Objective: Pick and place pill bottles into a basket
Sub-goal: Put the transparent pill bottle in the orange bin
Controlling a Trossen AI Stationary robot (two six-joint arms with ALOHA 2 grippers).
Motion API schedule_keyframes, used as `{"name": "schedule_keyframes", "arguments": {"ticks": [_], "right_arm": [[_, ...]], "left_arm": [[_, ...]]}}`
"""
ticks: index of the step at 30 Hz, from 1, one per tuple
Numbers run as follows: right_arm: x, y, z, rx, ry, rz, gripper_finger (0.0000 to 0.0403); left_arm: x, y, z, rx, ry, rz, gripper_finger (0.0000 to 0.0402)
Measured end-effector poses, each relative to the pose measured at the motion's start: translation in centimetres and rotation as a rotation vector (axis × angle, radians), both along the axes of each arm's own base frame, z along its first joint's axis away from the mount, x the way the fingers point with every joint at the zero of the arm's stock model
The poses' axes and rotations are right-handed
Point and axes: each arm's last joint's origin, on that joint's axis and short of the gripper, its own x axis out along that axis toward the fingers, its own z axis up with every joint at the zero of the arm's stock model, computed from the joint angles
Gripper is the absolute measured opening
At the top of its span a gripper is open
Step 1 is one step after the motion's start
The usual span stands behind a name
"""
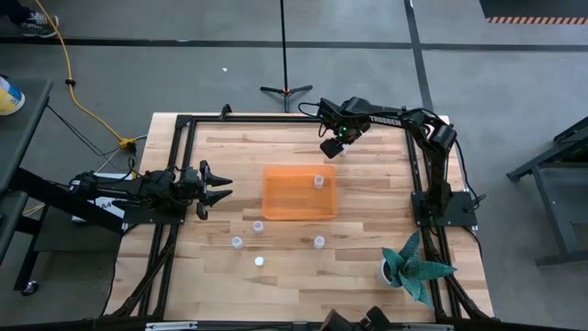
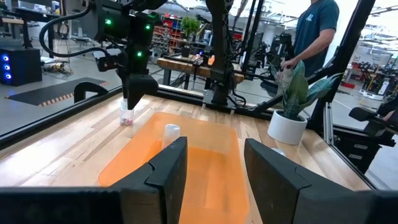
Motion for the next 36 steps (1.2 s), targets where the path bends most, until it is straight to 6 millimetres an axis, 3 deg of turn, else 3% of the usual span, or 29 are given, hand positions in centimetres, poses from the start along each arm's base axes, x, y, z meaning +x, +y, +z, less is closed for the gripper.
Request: {"name": "schedule_keyframes", "arguments": {"ticks": [11, 16, 23, 28, 33, 36], "right_arm": [[-0.3, 0.2, 0.0, 0.019, 0.029, 0.004, 0.0124], [-0.3, 0.2, 0.7, 0.033, 0.046, 0.019, 0.012], [0.5, 0.6, 4.0, 0.029, 0.052, 0.04, 0.0128], [2.2, 2.1, 7.3, 0.027, -0.013, 0.098, 0.0125], [4.3, 5.1, 10.6, -0.019, -0.094, 0.177, 0.0128], [5.8, 7.7, 11.5, -0.042, -0.152, 0.244, 0.0127]], "left_arm": [[0.0, 0.0, 0.0, 0.0, 0.0, 0.001, 0.0195], [0.0, 0.0, 0.0, 0.0, 0.0, 0.001, 0.0195], [0.0, 0.0, 0.0, 0.0, 0.0, 0.0, 0.0195], [0.0, 0.0, 0.0, 0.0, 0.0, 0.0, 0.0195], [0.0, 0.0, 0.0, 0.0, 0.0, 0.0, 0.0195], [0.0, 0.0, 0.0, 0.0, 0.0, 0.001, 0.0195]]}}
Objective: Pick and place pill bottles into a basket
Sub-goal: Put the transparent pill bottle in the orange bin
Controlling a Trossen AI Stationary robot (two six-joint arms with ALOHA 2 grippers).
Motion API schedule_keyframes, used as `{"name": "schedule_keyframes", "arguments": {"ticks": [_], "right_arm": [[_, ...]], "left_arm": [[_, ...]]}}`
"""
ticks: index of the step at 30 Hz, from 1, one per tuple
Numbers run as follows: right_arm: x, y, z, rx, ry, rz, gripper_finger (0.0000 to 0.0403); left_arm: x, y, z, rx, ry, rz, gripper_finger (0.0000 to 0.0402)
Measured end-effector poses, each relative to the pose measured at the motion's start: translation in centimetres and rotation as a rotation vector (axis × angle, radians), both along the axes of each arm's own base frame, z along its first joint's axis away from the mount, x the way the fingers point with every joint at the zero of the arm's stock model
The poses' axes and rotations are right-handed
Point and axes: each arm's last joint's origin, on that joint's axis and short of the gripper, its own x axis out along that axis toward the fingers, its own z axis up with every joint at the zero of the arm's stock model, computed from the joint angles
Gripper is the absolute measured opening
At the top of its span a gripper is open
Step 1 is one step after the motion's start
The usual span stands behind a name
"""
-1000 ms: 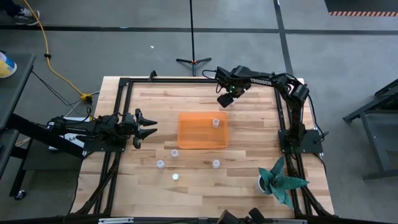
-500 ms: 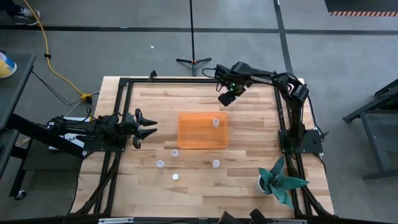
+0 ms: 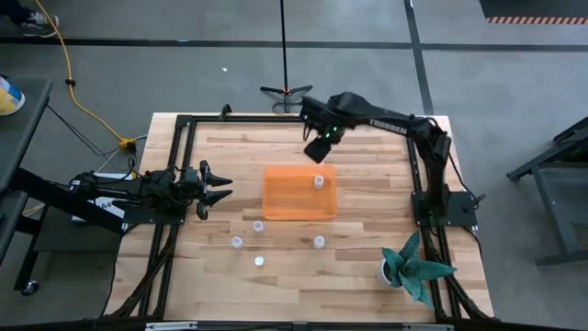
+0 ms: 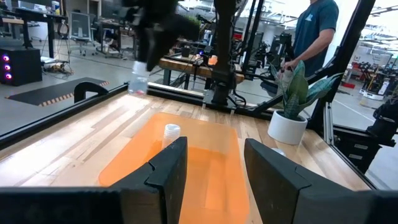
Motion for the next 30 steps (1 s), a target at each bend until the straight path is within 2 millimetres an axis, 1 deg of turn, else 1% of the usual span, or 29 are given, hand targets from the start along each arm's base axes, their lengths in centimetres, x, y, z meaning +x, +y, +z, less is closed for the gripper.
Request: {"name": "schedule_keyframes", "arguments": {"ticks": [4, 8, 12, 14, 16, 19, 25, 30], "right_arm": [[1.4, 3.8, 0.0, -0.003, -0.011, 0.098, 0.0126], [2.1, 6.9, -0.2, 0.005, -0.006, 0.148, 0.0125], [2.4, 9.5, -0.3, -0.022, 0.007, 0.189, 0.0125], [2.5, 10.3, -0.8, -0.035, 0.027, 0.199, 0.0125], [2.5, 10.9, -1.8, -0.028, 0.05, 0.216, 0.0125], [2.4, 11.4, -4.0, 0.018, 0.096, 0.23, 0.0125], [2.0, 11.6, -8.2, 0.079, 0.12, 0.24, 0.0125], [1.6, 11.3, -10.6, 0.113, 0.113, 0.253, 0.0127]], "left_arm": [[0.0, 0.0, 0.0, 0.0, 0.0, 0.0, 0.0195], [0.0, 0.0, 0.0, 0.0, 0.0, 0.0, 0.0195], [0.0, 0.0, 0.0, 0.0, 0.0, 0.0, 0.0195], [0.0, 0.0, 0.0, 0.0, 0.0, 0.0, 0.0195], [0.0, 0.0, 0.0, 0.0, 0.001, 0.0, 0.0195], [0.0, 0.0, 0.0, 0.0, 0.0, 0.0, 0.0195], [0.0, 0.0, 0.0, 0.0, 0.0, 0.0, 0.0195], [0.0, 0.0, 0.0, 0.0, 0.001, 0.0, 0.0195]]}}
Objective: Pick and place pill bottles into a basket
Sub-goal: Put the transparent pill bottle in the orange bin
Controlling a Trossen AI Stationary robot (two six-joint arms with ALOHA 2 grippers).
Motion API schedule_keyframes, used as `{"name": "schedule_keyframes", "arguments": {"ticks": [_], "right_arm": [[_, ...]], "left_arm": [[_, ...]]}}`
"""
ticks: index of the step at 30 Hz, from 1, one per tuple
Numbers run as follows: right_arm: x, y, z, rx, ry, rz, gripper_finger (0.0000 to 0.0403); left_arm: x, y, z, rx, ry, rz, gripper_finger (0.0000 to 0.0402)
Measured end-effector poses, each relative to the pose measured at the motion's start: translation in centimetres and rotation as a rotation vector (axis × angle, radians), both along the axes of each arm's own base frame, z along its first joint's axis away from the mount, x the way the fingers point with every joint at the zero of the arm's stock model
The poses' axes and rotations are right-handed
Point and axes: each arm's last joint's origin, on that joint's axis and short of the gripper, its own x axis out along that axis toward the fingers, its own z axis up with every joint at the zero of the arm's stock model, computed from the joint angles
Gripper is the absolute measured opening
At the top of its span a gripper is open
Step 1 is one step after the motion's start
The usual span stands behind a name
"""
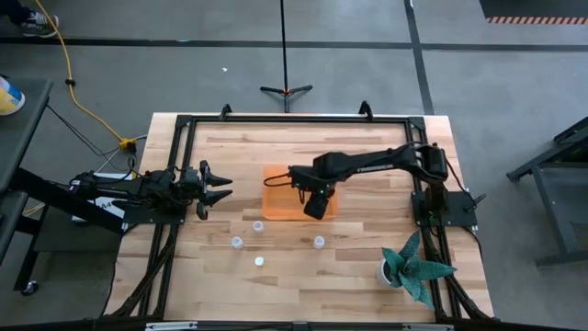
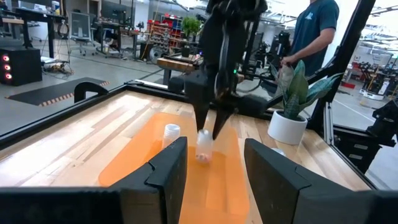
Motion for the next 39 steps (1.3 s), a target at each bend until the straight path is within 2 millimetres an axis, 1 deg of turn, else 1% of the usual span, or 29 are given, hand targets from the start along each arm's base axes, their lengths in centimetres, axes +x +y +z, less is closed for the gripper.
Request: {"name": "schedule_keyframes", "arguments": {"ticks": [3, 9, 12, 16, 19, 22, 26, 28, 31, 34, 36, 39], "right_arm": [[-0.4, -0.4, -0.7, 0.023, 0.015, -0.009, 0.0138], [-0.3, -0.7, -0.9, 0.018, 0.012, -0.035, 0.0181], [0.2, -0.8, 0.3, 0.024, -0.018, -0.033, 0.0203], [0.8, -0.8, 2.6, -0.014, -0.055, -0.037, 0.0218], [1.6, 0.0, 4.3, -0.042, -0.116, 0.035, 0.0221], [2.3, 2.3, 5.7, -0.068, -0.182, 0.174, 0.0218], [2.6, 7.1, 6.6, -0.158, -0.245, 0.458, 0.0214], [2.3, 9.3, 6.7, -0.166, -0.248, 0.549, 0.0213], [1.7, 12.0, 6.6, -0.147, -0.25, 0.589, 0.0214], [1.1, 13.9, 6.6, -0.141, -0.248, 0.601, 0.0213], [0.8, 15.0, 6.6, -0.144, -0.258, 0.605, 0.0214], [0.5, 16.1, 5.6, -0.124, -0.264, 0.613, 0.0214]], "left_arm": [[0.0, 0.0, 0.0, 0.0, 0.0, 0.0, 0.0195], [0.0, 0.0, 0.0, 0.0, 0.0, 0.0, 0.0195], [0.0, 0.0, 0.0, 0.0, 0.0, 0.001, 0.0195], [0.0, 0.0, 0.0, 0.0, 0.0, 0.001, 0.0195], [0.0, 0.0, 0.0, 0.0, 0.0, 0.0, 0.0195], [0.0, 0.0, 0.0, 0.0, 0.0, 0.0, 0.0195], [0.0, 0.0, 0.0, 0.0, 0.0, 0.001, 0.0195], [0.0, 0.0, 0.0, 0.0, 0.0, 0.0, 0.0195], [0.0, 0.0, 0.0, 0.0, -0.001, 0.001, 0.0195], [0.0, 0.0, 0.0, 0.0, 0.0, 0.0, 0.0195], [0.0, 0.0, 0.0, 0.0, -0.001, 0.0, 0.0195], [0.0, 0.0, 0.0, 0.0, 0.0, 0.001, 0.0195]]}}
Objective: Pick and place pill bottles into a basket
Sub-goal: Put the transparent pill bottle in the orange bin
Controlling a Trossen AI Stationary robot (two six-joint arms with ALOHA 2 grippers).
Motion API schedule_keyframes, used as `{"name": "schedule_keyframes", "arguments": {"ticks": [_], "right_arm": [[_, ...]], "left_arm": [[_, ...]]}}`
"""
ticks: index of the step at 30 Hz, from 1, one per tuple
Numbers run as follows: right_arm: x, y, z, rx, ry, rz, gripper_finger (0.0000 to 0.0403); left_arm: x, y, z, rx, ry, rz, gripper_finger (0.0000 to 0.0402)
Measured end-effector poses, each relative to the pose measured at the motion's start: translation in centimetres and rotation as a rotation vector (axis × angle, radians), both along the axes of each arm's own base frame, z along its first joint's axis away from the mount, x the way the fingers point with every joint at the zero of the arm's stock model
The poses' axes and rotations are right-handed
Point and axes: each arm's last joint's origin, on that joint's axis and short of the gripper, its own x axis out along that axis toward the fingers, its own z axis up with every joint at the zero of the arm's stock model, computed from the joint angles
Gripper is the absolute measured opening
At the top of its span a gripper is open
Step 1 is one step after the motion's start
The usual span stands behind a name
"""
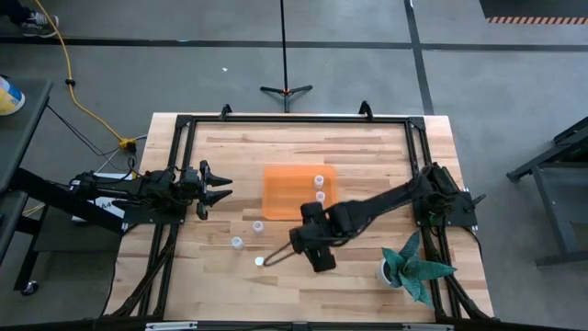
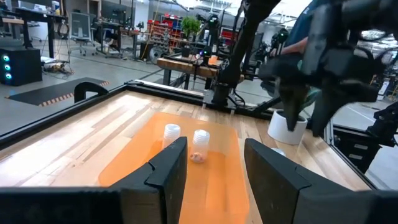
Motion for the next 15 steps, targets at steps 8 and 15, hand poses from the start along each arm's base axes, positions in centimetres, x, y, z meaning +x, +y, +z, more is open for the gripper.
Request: {"name": "schedule_keyframes", "arguments": {"ticks": [8, 15], "right_arm": [[-1.1, 0.0, -3.8, -0.033, 0.089, 0.008, 0.0221], [-1.1, -1.4, -5.9, 0.01, 0.114, -0.041, 0.0224]], "left_arm": [[0.0, 0.0, 0.0, 0.0, 0.0, 0.0, 0.0195], [0.0, 0.0, 0.0, 0.0, 0.0, 0.0, 0.0195]]}}
